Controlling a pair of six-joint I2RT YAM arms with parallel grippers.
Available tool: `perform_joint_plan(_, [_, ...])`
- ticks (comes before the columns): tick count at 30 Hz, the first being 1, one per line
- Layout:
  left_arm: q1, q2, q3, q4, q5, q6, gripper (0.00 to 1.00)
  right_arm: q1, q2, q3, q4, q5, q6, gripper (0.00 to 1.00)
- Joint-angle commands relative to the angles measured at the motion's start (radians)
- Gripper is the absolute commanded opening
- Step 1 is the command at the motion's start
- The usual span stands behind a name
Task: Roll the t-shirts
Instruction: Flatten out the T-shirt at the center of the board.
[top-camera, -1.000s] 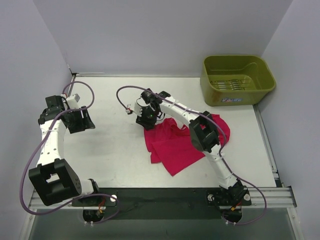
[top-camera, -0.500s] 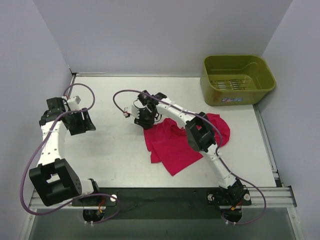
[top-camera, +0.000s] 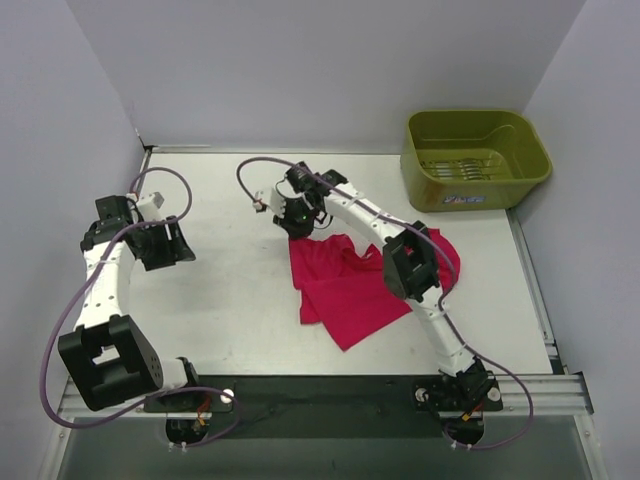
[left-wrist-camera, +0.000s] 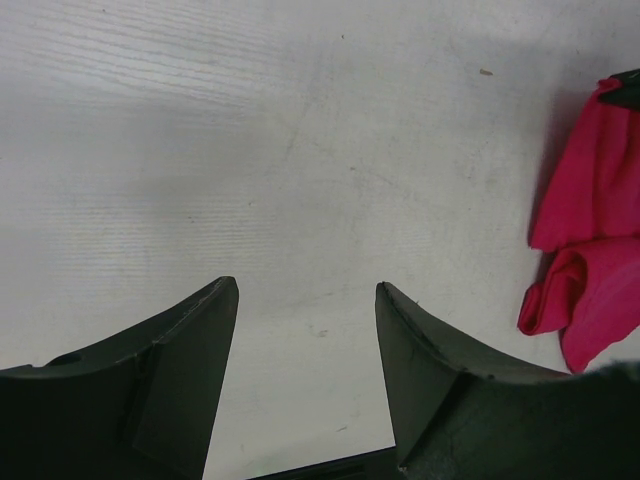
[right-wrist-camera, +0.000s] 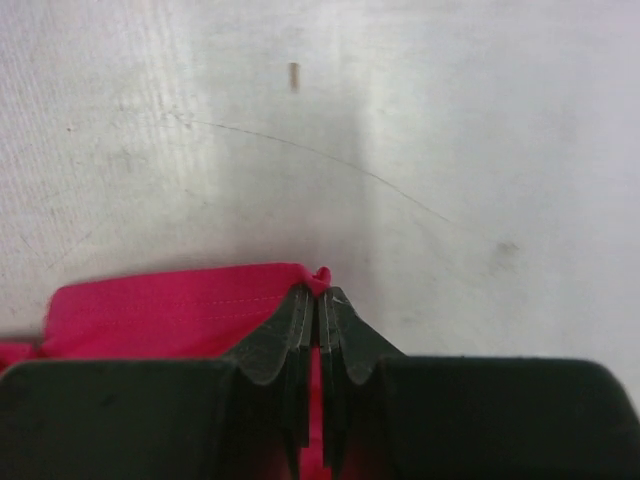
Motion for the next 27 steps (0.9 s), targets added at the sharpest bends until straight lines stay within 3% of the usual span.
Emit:
perform_joint_plan(1, [-0.101, 0.032, 0.044, 0.045, 0.069, 0.004, 0.68, -0.084, -0.301, 0.038, 0.123, 0.009, 0.095, 0.0])
perform_joint_plan(5, [-0.267, 0.094, 0.1, 0.039, 0.068, 0.032, 0.68, -0.113, -0.476, 0.038, 0.214, 0.066, 0.096, 0.0])
perform_joint_plan(14, [-0.592, 0.152, 0.103, 0.138, 0.009, 0.078, 0.7, -0.119, -0.691, -0.034, 0.389, 0.247, 0.113, 0.0])
perform_joint_plan(22, [-0.612, 0.345, 0.241, 0.237, -0.12, -0.065, 0.71, -0.174, -0.841, -0.333, 0.42, 0.353, 0.127, 0.0])
perform_joint_plan(27, [-0.589, 0.472, 0.304, 0.237, -0.092, -0.085, 0.72, -0.208, -0.886, -0.41, 0.42, 0.373, 0.176, 0.0])
